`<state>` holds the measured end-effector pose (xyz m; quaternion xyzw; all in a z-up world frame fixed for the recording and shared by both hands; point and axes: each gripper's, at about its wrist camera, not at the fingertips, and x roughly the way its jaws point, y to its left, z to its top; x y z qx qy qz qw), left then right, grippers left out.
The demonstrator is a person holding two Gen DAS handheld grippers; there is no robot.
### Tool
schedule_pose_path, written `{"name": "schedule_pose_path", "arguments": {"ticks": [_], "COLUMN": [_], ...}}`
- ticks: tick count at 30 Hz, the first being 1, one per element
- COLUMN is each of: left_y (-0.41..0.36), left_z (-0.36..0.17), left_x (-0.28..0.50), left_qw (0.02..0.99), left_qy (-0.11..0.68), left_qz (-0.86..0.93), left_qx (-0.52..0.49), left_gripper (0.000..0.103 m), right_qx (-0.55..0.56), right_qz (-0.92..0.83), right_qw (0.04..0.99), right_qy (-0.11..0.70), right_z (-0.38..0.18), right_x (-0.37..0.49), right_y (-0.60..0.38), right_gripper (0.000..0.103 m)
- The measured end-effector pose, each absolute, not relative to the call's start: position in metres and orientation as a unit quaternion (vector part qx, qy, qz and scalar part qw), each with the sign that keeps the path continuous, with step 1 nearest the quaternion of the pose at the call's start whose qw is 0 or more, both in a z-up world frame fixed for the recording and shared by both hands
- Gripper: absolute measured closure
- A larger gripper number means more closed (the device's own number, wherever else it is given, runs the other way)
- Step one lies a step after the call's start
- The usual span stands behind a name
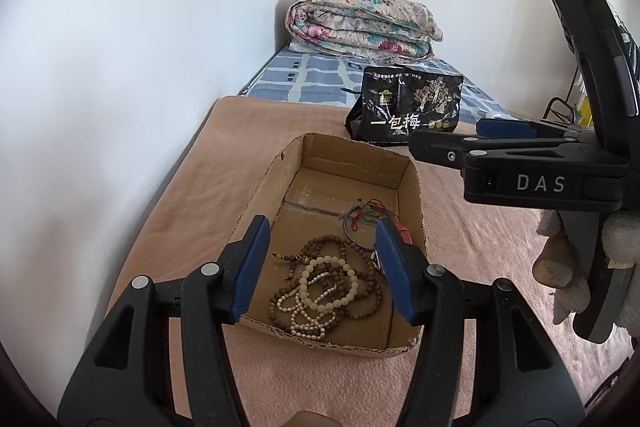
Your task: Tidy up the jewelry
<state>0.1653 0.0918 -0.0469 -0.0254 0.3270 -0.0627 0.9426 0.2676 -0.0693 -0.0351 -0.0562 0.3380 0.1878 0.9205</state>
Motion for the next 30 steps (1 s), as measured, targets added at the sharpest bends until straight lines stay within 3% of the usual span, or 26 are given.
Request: {"name": "schedule_pose_path", "arguments": {"ticks": [4, 7, 27, 30], "left_y": [0.085, 0.080, 0.039, 0.036], "left_z": [-0.037, -0.028, 0.038, 0.048], "left_x": [0.154, 0.144, 0.061, 0.045], "left_qw": [0.946, 0.949, 0.966, 0.969], "left_qy": [0.319, 0.311, 0.257, 0.245], "left_qz": [-0.060, -0.055, -0.039, -0.028], "left_qx": [-0.016, -0.015, -0.002, 0.002], "left_gripper": [0.045, 0.032, 0.020, 0.005], "right_qx": [-0.049, -0.051, -0.099, -0.090], "right_qz": [0.189, 0.192, 0.141, 0.136], "right_qw": [0.925, 0.927, 0.946, 0.947], "right_qy": [0.326, 0.318, 0.274, 0.275], "right_z": [-0.024, -0.015, 0.015, 0.019], "right_x": [0.257, 0.247, 0.157, 0.147], "right_y": [-0.080, -0.087, -0.195, -0.212], "right_gripper": [0.002, 0.002, 0.000, 0.000]}}
